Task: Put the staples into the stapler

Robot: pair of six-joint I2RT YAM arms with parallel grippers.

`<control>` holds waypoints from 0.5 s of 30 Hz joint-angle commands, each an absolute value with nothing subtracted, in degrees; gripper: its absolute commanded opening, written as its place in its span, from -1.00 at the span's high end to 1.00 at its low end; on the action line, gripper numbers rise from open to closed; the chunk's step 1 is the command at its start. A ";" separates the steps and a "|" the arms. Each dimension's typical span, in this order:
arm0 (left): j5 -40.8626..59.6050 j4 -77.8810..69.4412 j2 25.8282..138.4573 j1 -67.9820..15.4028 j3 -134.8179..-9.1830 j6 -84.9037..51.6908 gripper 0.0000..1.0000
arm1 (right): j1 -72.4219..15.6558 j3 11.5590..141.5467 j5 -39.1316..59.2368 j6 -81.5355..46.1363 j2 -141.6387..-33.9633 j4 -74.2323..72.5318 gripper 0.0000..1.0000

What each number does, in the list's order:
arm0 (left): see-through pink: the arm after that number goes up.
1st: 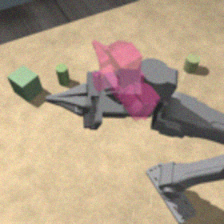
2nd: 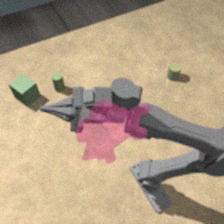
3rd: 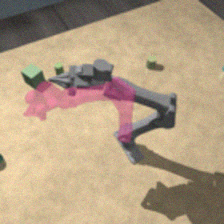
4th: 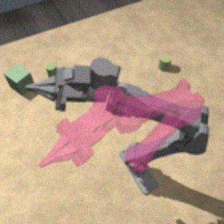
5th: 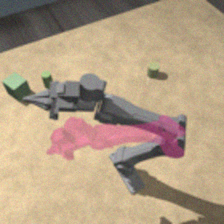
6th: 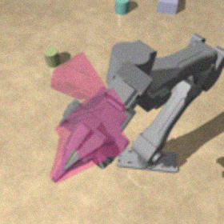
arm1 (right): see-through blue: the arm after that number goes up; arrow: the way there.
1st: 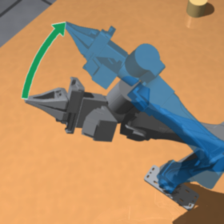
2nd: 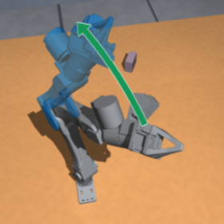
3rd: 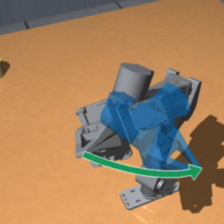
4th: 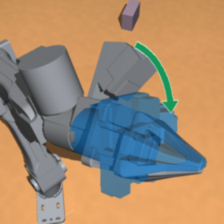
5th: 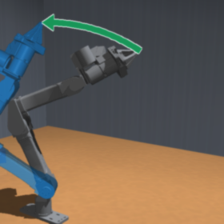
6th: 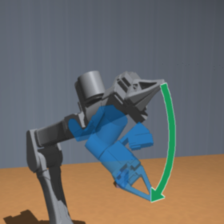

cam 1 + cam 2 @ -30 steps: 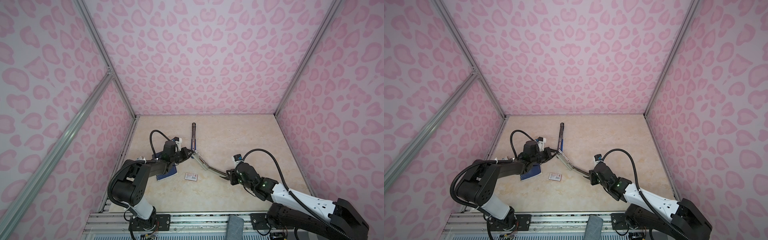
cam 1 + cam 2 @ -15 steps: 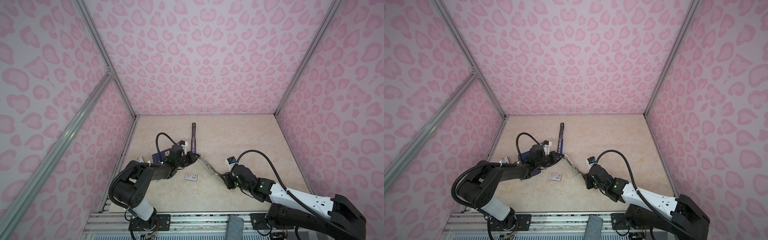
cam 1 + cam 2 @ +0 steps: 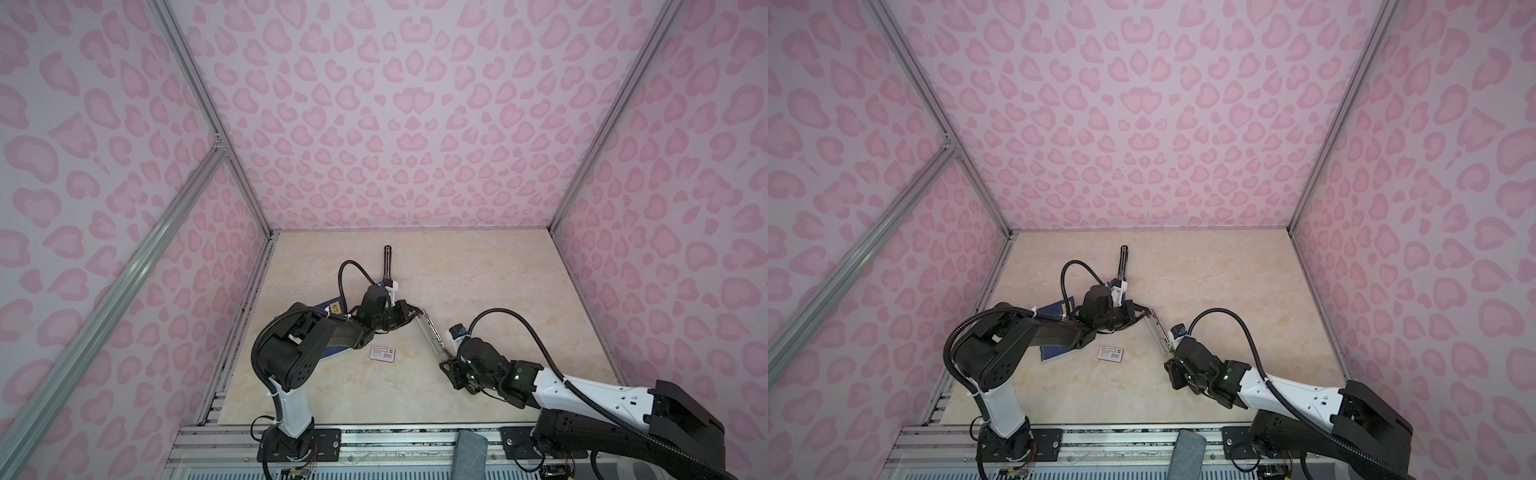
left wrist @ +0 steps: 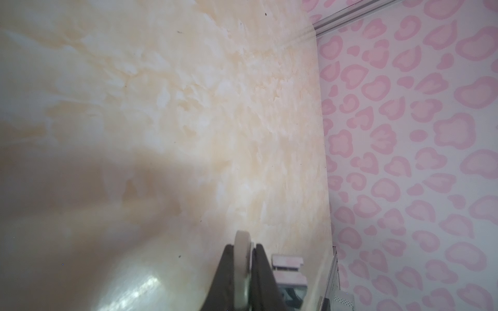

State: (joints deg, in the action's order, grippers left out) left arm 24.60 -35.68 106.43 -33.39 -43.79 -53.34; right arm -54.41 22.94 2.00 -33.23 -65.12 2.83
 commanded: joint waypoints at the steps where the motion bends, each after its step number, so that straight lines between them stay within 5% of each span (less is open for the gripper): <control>1: 21.80 -30.50 107.26 -33.40 -43.29 -50.28 0.48 | -54.89 23.05 2.65 -33.92 -67.17 1.11 0.41; 6: 20.72 -29.56 107.06 -33.40 -42.89 -50.14 0.19 | -55.27 25.70 3.38 -33.66 -71.47 2.55 0.43; 15: 16.89 -24.53 100.65 -33.14 -41.63 -49.67 0.03 | -55.70 28.49 0.39 -35.66 -74.71 6.36 0.33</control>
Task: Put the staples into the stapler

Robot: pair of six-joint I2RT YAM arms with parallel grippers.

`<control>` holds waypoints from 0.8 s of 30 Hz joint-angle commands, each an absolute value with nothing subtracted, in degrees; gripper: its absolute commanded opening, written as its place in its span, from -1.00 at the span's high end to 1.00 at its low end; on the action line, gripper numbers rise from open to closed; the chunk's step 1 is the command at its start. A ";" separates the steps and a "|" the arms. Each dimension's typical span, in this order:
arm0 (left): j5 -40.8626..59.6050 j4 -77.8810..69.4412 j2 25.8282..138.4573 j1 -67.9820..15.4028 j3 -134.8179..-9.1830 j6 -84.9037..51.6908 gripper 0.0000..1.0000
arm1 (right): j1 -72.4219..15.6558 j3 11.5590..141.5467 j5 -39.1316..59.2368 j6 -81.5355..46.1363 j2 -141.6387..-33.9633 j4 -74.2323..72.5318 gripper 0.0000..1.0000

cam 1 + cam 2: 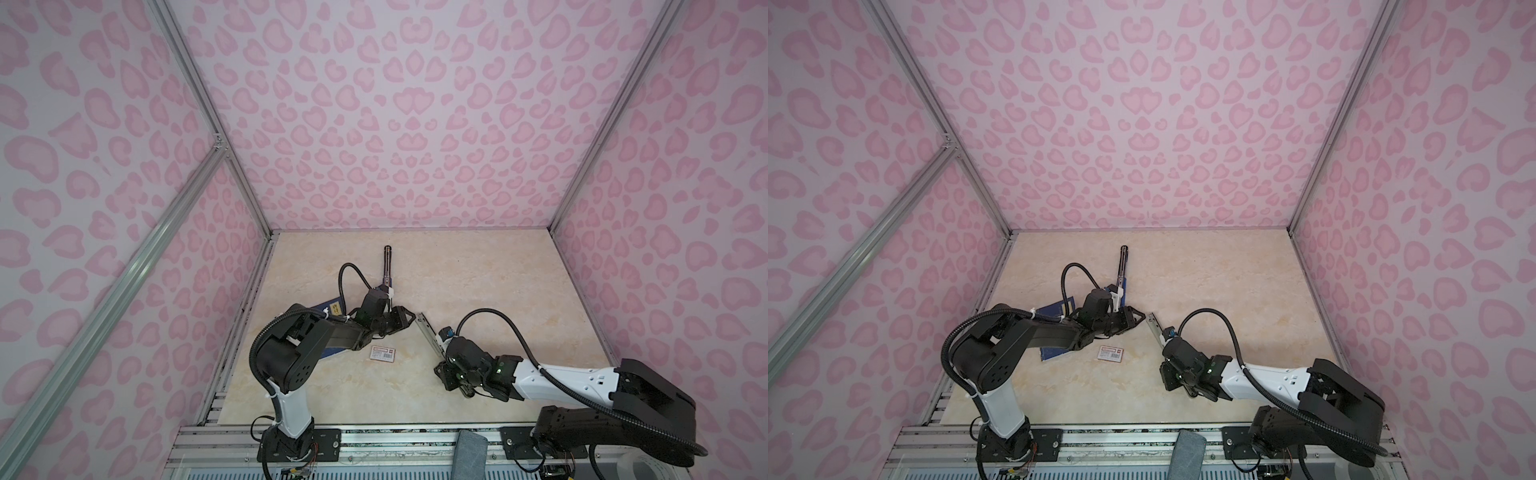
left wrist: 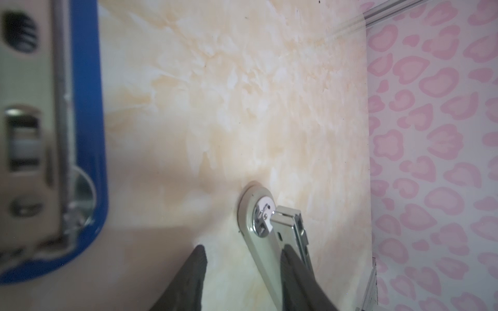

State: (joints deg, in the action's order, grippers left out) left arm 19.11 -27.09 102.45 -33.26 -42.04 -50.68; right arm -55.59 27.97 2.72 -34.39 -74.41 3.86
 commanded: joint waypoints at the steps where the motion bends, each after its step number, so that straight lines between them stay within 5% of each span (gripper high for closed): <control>1: 16.58 -24.08 99.67 -33.07 -41.37 -49.65 0.02 | -55.56 28.91 -0.14 -36.12 -74.76 7.38 0.31; 10: 13.81 -15.38 89.80 -32.61 -41.26 -47.76 0.02 | -52.25 32.61 -6.67 -38.08 -76.38 19.82 0.21; 24: 10.77 -7.10 80.28 -32.08 -38.08 -45.78 0.01 | -26.20 32.09 -0.72 -30.56 -74.80 14.16 0.05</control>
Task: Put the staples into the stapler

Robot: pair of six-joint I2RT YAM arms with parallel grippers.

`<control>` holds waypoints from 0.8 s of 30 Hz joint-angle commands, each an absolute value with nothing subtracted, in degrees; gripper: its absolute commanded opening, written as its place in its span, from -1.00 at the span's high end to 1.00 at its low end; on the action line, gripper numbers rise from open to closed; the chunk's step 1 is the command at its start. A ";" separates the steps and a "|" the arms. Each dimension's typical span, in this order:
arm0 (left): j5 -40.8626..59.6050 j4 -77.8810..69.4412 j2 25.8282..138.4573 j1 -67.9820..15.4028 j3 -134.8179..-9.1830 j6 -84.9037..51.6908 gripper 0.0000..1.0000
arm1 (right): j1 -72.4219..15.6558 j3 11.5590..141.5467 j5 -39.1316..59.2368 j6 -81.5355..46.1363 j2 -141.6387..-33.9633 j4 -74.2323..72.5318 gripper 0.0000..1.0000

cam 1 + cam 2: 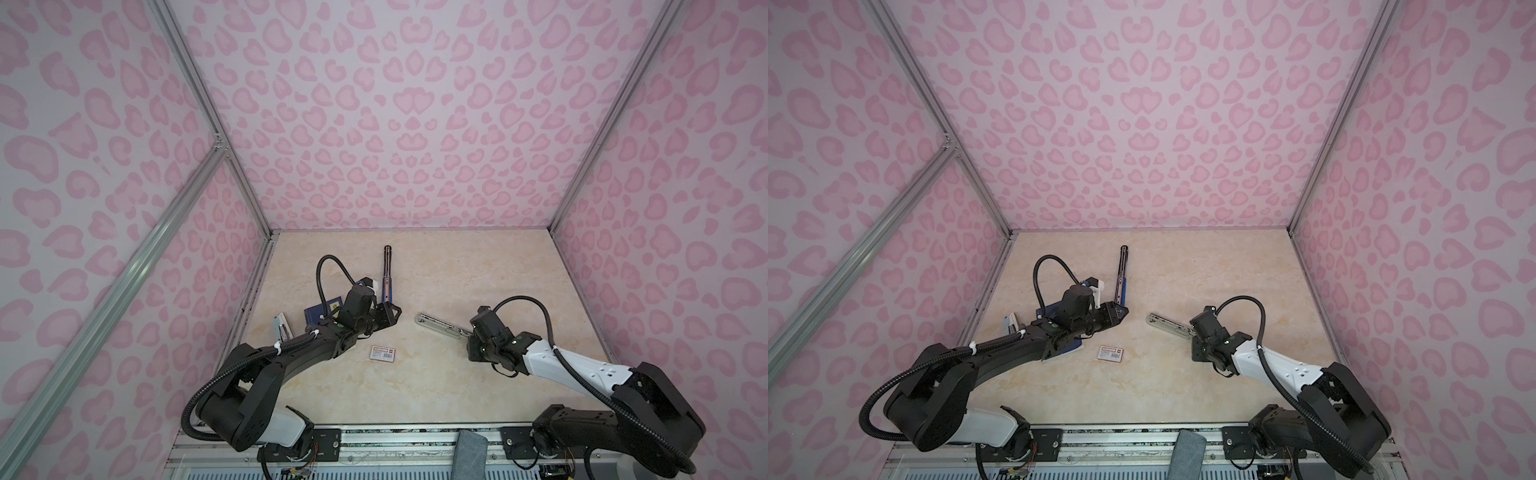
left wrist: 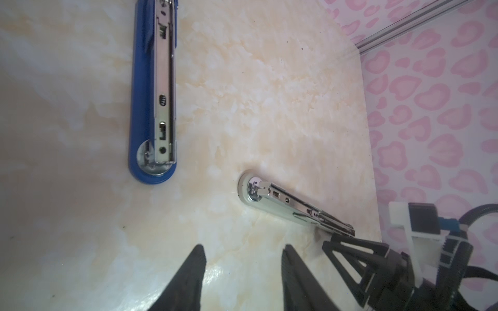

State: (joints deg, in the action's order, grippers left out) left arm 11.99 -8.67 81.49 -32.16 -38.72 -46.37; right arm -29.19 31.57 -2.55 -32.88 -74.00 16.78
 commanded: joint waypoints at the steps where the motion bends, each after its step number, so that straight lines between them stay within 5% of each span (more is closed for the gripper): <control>1: 10.56 -6.76 79.78 -32.08 -37.82 -45.71 0.01 | -24.84 32.54 -0.45 -30.32 -75.32 13.45 0.04; 6: 10.14 -5.42 77.69 -32.08 -37.14 -45.96 -0.02 | -21.36 35.97 1.41 -30.72 -77.39 12.51 0.01; 11: 9.89 -2.41 75.46 -32.08 -37.73 -45.26 -0.28 | -22.84 38.26 0.69 -37.19 -73.81 16.81 -0.11; 18: 9.58 -0.79 74.71 -32.08 -37.79 -44.93 -0.30 | -24.91 36.92 -0.91 -52.55 -65.84 18.25 -0.26; 24: 9.34 -0.90 74.55 -32.08 -37.38 -45.57 -0.29 | -25.08 43.16 -1.56 -64.98 -70.33 25.10 -0.53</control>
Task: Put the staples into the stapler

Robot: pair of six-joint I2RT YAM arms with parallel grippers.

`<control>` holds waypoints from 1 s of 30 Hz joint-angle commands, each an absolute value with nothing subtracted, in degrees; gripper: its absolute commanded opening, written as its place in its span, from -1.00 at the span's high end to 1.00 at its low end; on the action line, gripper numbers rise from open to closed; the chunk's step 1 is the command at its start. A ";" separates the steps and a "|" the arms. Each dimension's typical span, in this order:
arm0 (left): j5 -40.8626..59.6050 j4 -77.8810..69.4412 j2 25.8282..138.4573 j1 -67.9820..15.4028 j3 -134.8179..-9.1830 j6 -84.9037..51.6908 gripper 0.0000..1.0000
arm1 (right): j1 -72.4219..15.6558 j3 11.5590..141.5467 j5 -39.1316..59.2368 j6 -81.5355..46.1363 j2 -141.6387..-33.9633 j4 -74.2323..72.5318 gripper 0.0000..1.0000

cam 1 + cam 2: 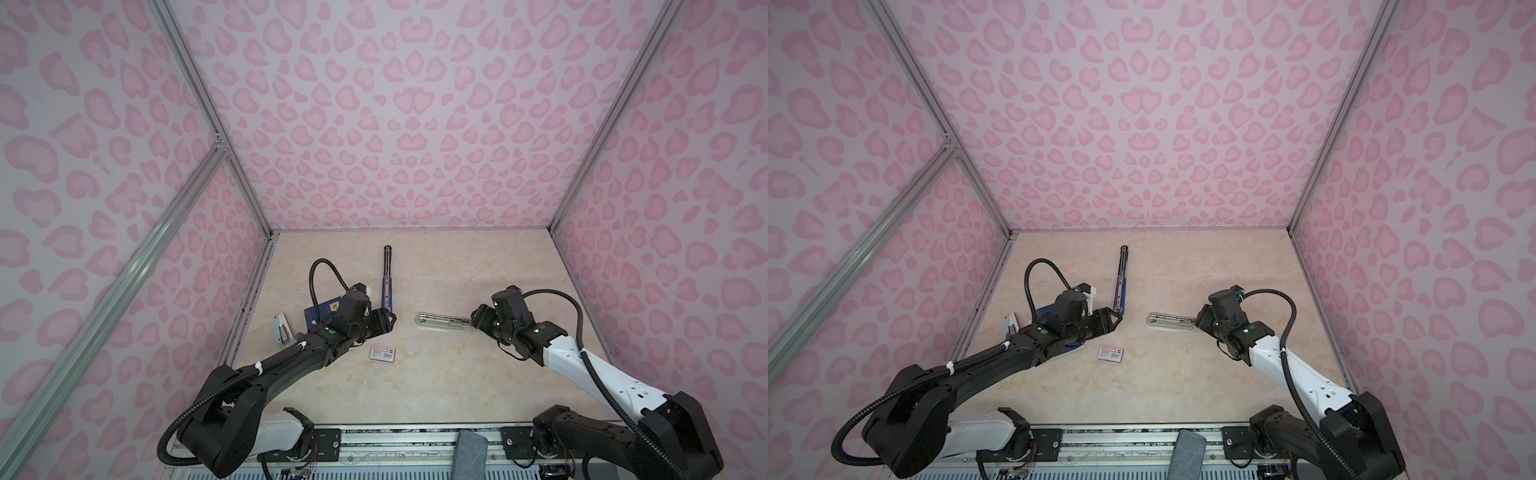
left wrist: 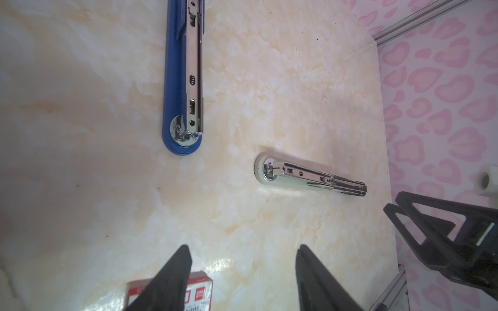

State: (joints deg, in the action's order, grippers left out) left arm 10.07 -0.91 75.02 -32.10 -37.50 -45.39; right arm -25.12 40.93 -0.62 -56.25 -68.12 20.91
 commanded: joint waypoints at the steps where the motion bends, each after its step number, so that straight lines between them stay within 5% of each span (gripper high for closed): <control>1: 9.08 -0.81 74.45 -32.08 -37.19 -45.74 -0.29 | -25.14 44.55 -1.47 -67.56 -72.03 26.62 -0.53; 7: 8.45 -0.88 73.14 -32.08 -35.89 -46.49 -0.29 | -24.75 57.50 -1.67 -82.20 -85.22 43.65 -0.54; 30: 7.73 -0.70 72.34 -32.08 -34.01 -46.49 -0.28 | -27.09 66.93 1.00 -88.42 -104.05 34.88 -0.42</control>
